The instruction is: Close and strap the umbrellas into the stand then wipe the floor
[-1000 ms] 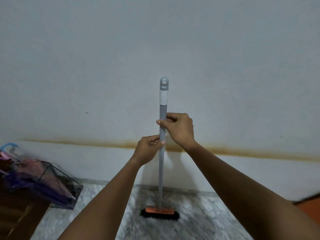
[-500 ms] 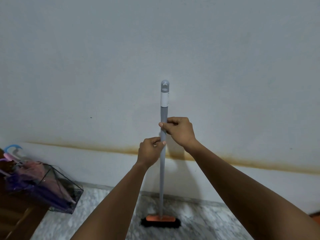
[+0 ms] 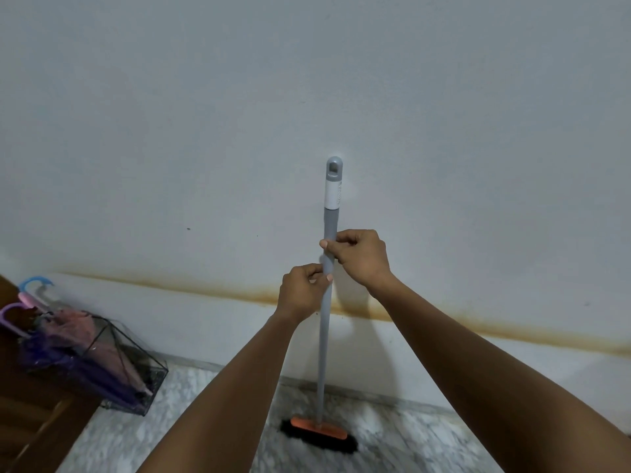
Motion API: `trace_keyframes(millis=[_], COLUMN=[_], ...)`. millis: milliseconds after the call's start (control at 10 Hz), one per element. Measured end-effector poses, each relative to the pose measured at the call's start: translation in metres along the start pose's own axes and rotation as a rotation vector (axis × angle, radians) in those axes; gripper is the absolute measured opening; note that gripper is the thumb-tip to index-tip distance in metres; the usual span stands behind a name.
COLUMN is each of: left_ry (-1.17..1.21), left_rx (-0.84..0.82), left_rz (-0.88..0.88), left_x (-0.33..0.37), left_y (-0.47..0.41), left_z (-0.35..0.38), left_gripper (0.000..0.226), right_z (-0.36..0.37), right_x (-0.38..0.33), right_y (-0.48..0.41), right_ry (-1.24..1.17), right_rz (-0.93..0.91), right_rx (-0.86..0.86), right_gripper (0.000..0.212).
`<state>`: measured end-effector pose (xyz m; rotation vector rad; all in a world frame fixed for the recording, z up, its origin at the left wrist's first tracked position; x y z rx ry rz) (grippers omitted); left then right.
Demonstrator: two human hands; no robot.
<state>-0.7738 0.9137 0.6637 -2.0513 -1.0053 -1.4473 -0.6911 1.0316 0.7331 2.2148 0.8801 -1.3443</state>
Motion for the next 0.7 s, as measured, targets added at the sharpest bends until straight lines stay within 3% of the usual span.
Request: trace_keyframes(millis=[200,400,700], left_ry=[-0.029,-0.103,-0.137], left_rx=[0.000,-0.001,-0.005], left_rz=[-0.025,-0.055,-0.065], left_x=[0.002,0.009,0.021], left_y=[0.004,0.010,0.020], left_z=[-0.002,-0.008,-0.008], left_gripper=[0.020,0.023,0.029], right_z=[0.001,0.005,0.010], right_x=[-0.001,-0.011,-0.021], right_y=[0.000,0.005,0.006], right_ry=[0.056,0.082,0.153], right_rz=[0.000,-0.036,-0.025], right_rx=[0.000,-0.009,-0.032], right_gripper=[0.036,0.022,0.025])
Point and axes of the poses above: each hand's wrist, its own y-axis away from the middle knuckle, its own z-axis out of the palm, x = y × z, the point moved 4 cm from there along -y, towards the middle knuckle, and after that the axes turned 7 degrees about y, right-handed, at the moved point
